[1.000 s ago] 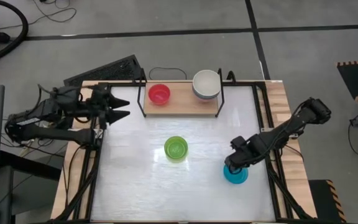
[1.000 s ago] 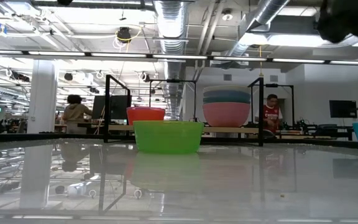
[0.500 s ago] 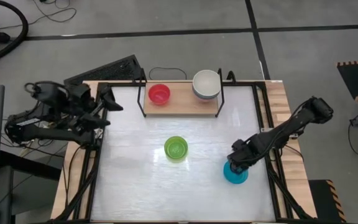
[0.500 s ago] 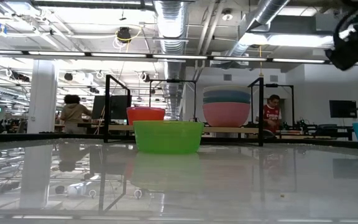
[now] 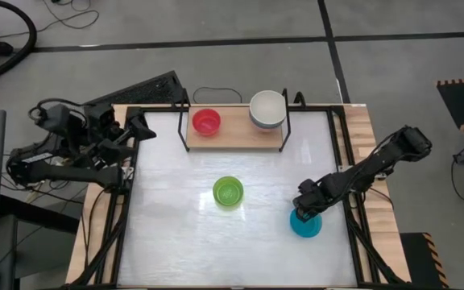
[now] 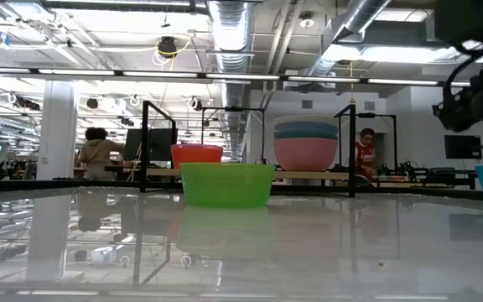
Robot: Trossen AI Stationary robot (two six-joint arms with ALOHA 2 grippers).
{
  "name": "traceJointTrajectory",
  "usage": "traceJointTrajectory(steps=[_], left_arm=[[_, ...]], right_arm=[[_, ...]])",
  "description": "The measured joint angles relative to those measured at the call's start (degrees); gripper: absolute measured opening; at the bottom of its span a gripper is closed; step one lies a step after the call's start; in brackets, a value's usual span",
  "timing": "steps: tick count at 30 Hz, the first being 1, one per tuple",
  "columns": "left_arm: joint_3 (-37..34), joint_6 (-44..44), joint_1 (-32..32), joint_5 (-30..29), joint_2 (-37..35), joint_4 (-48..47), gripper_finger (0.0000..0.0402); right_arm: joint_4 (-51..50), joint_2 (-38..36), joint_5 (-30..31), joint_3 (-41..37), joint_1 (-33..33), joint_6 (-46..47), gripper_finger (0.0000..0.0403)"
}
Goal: Place and stack bowls onto a shelf
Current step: Stack the light blue bowl into the light pink bowl on the shelf
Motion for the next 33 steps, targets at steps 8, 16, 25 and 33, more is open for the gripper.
traceJointTrajectory(steps=[8,16,25,33], left_arm=[[0.00,-1.02,2.33,-0.35,0.58,0.81,0.0308],[0.00,6.72,2.64,-2.99,0.58,-1.59,0.0308],[0.00,12.44,2.64,-18.47,0.91,-4.81,0.0308],[0.00,12.48,2.64,-29.26,1.54,-7.99,0.0308]], right_arm=[[1.84,-0.01,-5.47,-0.45,-1.12,0.38,0.0054],[3.31,0.01,-9.79,4.97,-8.89,-6.11,0.0024],[3.65,0.01,-1.96,24.68,-23.50,-21.59,0.0024],[9.75,5.40,9.59,38.60,-39.21,-40.38,0.0024]])
